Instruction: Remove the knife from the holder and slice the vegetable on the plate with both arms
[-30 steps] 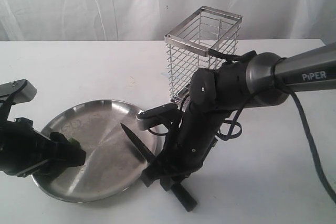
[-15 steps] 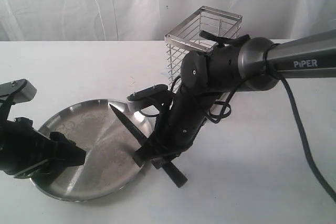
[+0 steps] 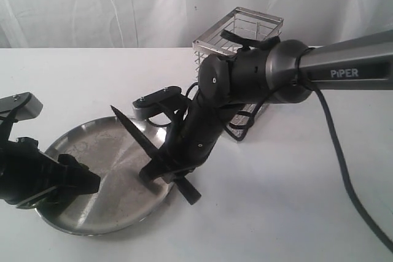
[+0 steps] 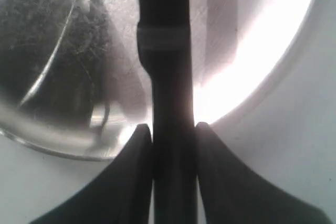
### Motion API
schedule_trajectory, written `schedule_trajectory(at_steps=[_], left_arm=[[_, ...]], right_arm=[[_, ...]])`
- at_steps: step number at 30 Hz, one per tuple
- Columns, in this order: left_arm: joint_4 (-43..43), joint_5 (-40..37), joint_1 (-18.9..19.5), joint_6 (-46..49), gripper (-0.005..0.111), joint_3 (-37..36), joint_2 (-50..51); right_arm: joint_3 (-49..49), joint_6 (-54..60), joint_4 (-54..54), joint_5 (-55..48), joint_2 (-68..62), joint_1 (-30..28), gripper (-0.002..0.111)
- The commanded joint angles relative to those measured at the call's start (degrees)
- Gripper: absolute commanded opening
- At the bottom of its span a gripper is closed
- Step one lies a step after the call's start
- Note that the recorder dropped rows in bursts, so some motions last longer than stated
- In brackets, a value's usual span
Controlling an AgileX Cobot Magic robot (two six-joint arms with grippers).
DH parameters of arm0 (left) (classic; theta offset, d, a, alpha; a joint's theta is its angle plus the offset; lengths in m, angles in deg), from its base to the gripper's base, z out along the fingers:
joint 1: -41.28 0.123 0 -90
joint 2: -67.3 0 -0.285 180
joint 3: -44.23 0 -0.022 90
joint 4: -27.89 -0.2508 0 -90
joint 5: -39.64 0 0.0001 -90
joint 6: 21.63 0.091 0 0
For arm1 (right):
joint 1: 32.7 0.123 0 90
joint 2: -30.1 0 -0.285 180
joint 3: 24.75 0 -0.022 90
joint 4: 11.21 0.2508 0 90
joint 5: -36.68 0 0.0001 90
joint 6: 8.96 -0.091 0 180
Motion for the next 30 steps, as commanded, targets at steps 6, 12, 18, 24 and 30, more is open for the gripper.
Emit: schedule_trajectory(at_steps=[6, 12, 18, 24, 30], left_arm=[[0.9, -0.2, 0.0, 0.1, 0.067, -0.4, -0.5], [0.9, -0.2, 0.0, 0.1, 0.067, -0.4, -0.5], [0.9, -0.2, 0.0, 0.1, 0.067, -0.4, -0.5], [0.9, -0.2, 0.0, 0.1, 0.067, -0.4, -0.5], [0.9, -0.2, 0.0, 0.1, 0.067, -0.4, -0.5]], right_arm=[[-1.3, 0.5, 1.8, -0.8, -2.5, 0.4, 0.007], [-2.3, 0.5, 1.8, -2.8, -2.5, 0.4, 0.007], [-4.3, 1.0, 1.8, -5.5, -2.5, 0.4, 0.030], [-4.5, 1.0, 1.9, -5.6, -2.5, 0.4, 0.038], [-4.6, 1.0, 1.9, -5.7, -2.0, 0.4, 0.038]])
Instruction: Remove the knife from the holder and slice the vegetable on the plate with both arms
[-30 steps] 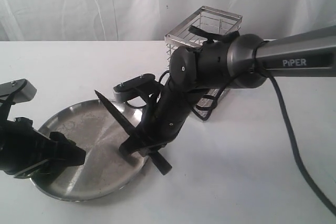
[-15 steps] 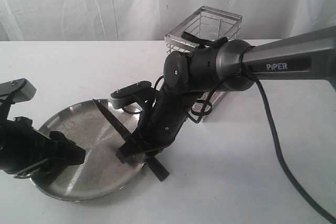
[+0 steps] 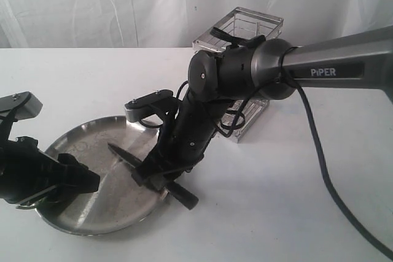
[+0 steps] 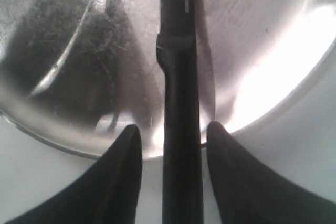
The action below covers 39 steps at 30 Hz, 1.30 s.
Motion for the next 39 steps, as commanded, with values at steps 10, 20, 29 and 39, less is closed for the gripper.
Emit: schedule_trajectory(at_steps=[10, 20, 29, 39], left_arm=[[0.9, -0.6, 0.0, 0.1, 0.067, -0.4, -0.5], [0.7, -1.3, 0.0, 0.1, 0.067, -0.4, -0.5], [0.7, -0.2, 0.0, 0.1, 0.067, -0.4, -0.5], [0.6, -0.1, 0.0, 0.1, 0.067, -0.4, -0.5]], right_arm=[[-0.4, 1.4, 0.7, -8.0, 5.9, -2.8, 0.042], [-0.3, 19.8, 22.8, -17.5, 5.8, -15.2, 0.051], [-0.2, 27.1, 26.5, -25.2, -0.4, -18.6, 0.051], [-0.2, 29.1, 27.1, -23.2, -6.3, -18.6, 0.051]])
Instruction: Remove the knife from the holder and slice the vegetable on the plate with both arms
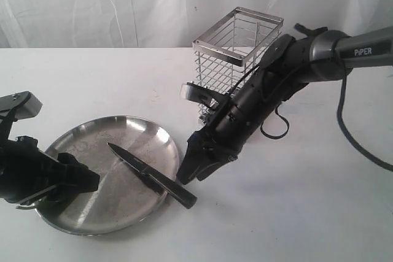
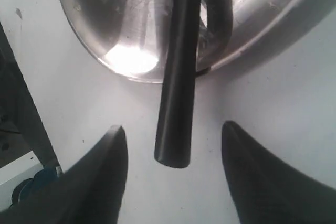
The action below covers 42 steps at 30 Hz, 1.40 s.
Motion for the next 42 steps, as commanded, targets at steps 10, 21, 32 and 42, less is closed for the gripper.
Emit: schedule_trajectory(at_steps=[10, 21, 32, 42], left_arm=[[0.5, -0.2, 0.0, 0.3, 0.067, -0.4, -0.5], [0.5, 0.7, 0.0, 0.3, 0.067, -0.4, -0.5], [0.5, 0.9, 0.0, 0.3, 0.067, -0.4, -0.5], [0.5, 1.2, 0.0, 0.3, 0.067, -0.4, -0.5]], right_arm=[[0.0, 5.3, 6.4, 0.7, -4.7, -0.3, 0.051], [0.0, 5.7, 7.0, -1.6, -6.4, -0.3, 0.051], [0.0, 5.7, 7.1, -2.1, -8.5, 0.8, 0.047], [0.0, 5.7, 7.1, -1.9, -8.5, 1.2, 0.026]])
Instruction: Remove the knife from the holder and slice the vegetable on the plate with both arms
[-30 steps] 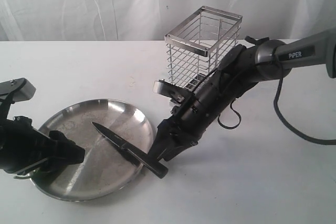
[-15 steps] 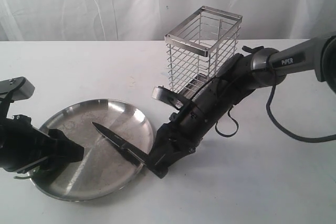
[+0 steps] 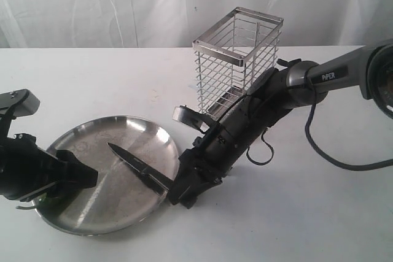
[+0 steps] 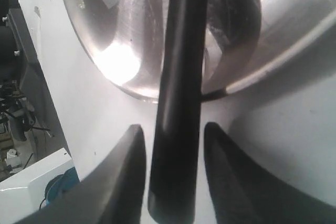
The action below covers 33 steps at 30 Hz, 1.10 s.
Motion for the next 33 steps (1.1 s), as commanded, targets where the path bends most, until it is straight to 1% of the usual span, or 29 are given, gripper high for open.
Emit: schedule_trajectory(at_steps=[1, 3, 5, 9, 14, 17, 22, 26, 29, 33], left_arm=[[0.6, -0.7, 0.0, 0.2, 0.067, -0.4, -0.5], [0.6, -0.7, 0.0, 0.2, 0.067, -0.4, -0.5], [0.6, -0.7, 0.0, 0.2, 0.067, -0.4, -0.5], [0.6, -0.7, 0.0, 0.2, 0.067, -0.4, -0.5], [0.6, -0.7, 0.0, 0.2, 0.067, -0.4, -0.5], [0.6, -0.7, 0.0, 0.2, 0.067, -0.4, -0.5], [0.8, -1.0, 0.0, 0.0, 0.067, -0.4, -0.5], [0.8, -1.1, 0.0, 0.0, 0.067, -0.4, -0.5], [1.1, -1.2, 0.0, -0.2, 0.067, -0.4, -0.9], [1.1, -1.2, 0.1, -0.4, 0.067, 0.0, -3.7]], right_arm=[[0.1, 0.8, -0.6, 0.5, -0.3, 0.1, 0.020], [0.1, 0.8, -0.6, 0.5, -0.3, 0.1, 0.013], [0.1, 0.8, -0.6, 0.5, -0.3, 0.1, 0.009], [0.1, 0.8, -0.6, 0.6, 0.9, 0.1, 0.007], [0.1, 0.5, -1.1, 2.5, 6.2, 0.0, 0.000], [0.1, 0.3, -2.4, 3.4, 9.0, 0.0, 0.000], [0.1, -1.9, -8.7, 3.4, 13.5, 0.0, 0.000], [0.1, -6.0, -16.5, 3.8, 16.4, 1.1, 0.000], [0.1, -9.5, -23.0, 3.9, 17.6, 3.5, 0.000], [0.1, -12.6, -27.0, 7.2, 18.6, 7.8, 0.000]])
